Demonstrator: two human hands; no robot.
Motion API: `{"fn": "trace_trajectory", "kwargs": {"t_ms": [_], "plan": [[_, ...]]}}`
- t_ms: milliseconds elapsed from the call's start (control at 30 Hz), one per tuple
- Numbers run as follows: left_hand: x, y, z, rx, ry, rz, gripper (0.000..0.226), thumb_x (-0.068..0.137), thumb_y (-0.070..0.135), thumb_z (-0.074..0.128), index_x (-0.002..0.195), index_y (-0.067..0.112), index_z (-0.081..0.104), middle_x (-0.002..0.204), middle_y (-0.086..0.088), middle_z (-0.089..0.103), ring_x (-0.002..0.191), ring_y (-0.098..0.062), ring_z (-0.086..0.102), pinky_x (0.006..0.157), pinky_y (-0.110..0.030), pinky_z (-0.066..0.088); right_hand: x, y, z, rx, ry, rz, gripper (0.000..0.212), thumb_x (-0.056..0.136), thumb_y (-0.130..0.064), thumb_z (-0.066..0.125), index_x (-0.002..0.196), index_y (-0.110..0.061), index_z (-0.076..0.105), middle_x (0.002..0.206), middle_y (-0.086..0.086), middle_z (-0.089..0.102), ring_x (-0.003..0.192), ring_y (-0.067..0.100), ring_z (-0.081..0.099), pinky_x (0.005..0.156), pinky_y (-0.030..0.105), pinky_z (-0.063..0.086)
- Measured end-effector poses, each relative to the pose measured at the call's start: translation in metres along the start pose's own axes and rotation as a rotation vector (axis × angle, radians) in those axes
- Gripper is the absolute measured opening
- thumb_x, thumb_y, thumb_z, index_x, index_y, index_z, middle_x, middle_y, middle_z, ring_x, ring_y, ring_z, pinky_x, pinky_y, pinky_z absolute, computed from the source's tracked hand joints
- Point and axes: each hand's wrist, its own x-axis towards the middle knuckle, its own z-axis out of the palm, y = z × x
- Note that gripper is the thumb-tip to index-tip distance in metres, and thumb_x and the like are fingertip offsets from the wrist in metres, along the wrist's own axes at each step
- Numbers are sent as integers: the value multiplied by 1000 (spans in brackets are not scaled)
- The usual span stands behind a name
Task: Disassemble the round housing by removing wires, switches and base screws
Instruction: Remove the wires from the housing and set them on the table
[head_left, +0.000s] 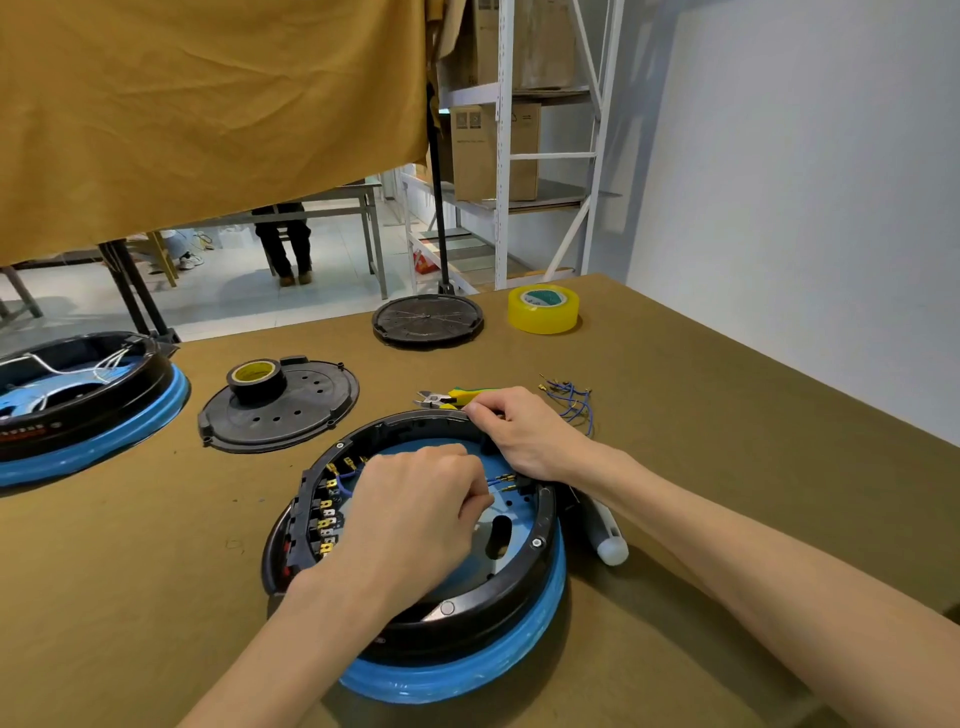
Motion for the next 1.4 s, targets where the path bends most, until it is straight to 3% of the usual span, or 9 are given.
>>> {"fn": "trace_trajectory", "kwargs": {"t_ms": [167, 433, 567, 667, 767, 867, 1033, 1233, 1400], "plan": [[-4, -8, -8, 88, -149, -70, 15, 98, 41, 58, 97, 32, 70, 98, 12, 69, 89, -15, 66, 69, -31, 47, 1, 1, 1, 10, -7, -11, 44, 107, -27, 43, 78, 5, 52, 67, 3, 38, 61, 16, 32, 55, 29, 26], [-1, -15, -25, -46, -1, -83, 23, 93, 60, 60, 97, 41, 74, 77, 23, 65, 75, 1, 61, 66, -23, 54, 2, 1, 1, 31, -14, 11, 44, 106, -27, 43, 79, 7, 50, 69, 8, 40, 64, 18, 34, 60, 35, 27], [-10, -23, -48, -528, 259, -143, 8, 86, 48, 73, 84, 41, 78, 68, 23, 68, 67, -4, 65, 53, -15, 46, -5, -7, -2, 43, 22, -5, 40, 107, -27, 46, 92, 2, 68, 76, 0, 59, 69, 16, 50, 68, 37, 39], [-7, -21, -64, -890, 412, -143, 5, 88, 33, 76, 88, 32, 81, 75, 13, 76, 70, -11, 72, 61, -21, 56, -16, -33, -14, 191, 221, -120, 25, 105, -23, 52, 112, -12, 74, 104, -3, 73, 98, 10, 66, 90, 32, 52], [0, -18, -73, -1130, 512, -197, 9, 90, 26, 74, 86, 23, 81, 78, 1, 78, 67, -8, 70, 60, -18, 54, -36, -69, -24, 369, -47, -200, 25, 102, -35, 57, 117, -23, 73, 114, -11, 72, 111, 4, 65, 98, 26, 50], [5, -15, -78, -1272, 569, -286, 14, 88, 32, 73, 82, 22, 80, 77, -4, 75, 65, -10, 65, 58, -21, 53, -55, -93, -19, 292, -205, -247, 25, 96, -34, 65, 116, -23, 73, 118, -8, 70, 114, 9, 64, 105, 37, 48], [7, -15, -82, -1454, 620, -364, 20, 82, 36, 75, 85, 17, 79, 78, -2, 74, 67, -11, 67, 63, -19, 55, -65, -114, -9, 599, -160, -239, 25, 106, -9, 51, 105, 10, 67, 105, 28, 70, 98, 37, 70, 98, 48, 55], [11, -23, -99, -1322, 657, -232, 14, 91, 21, 73, 92, 7, 77, 81, -6, 77, 67, -13, 72, 64, -20, 56, -58, -128, -11, 721, -59, -212, 23, 105, -22, 54, 103, 0, 54, 85, 13, 72, 60, 25, 68, 56, 31, 52], [6, -28, -103, -1220, 658, -158, 10, 93, 18, 72, 91, 10, 78, 81, -6, 78, 72, -17, 74, 65, -22, 57, -50, -131, -11, 831, -15, -298, 16, 102, -12, 57, 108, 2, 53, 84, 14, 73, 60, 30, 70, 52, 35, 57]]}}
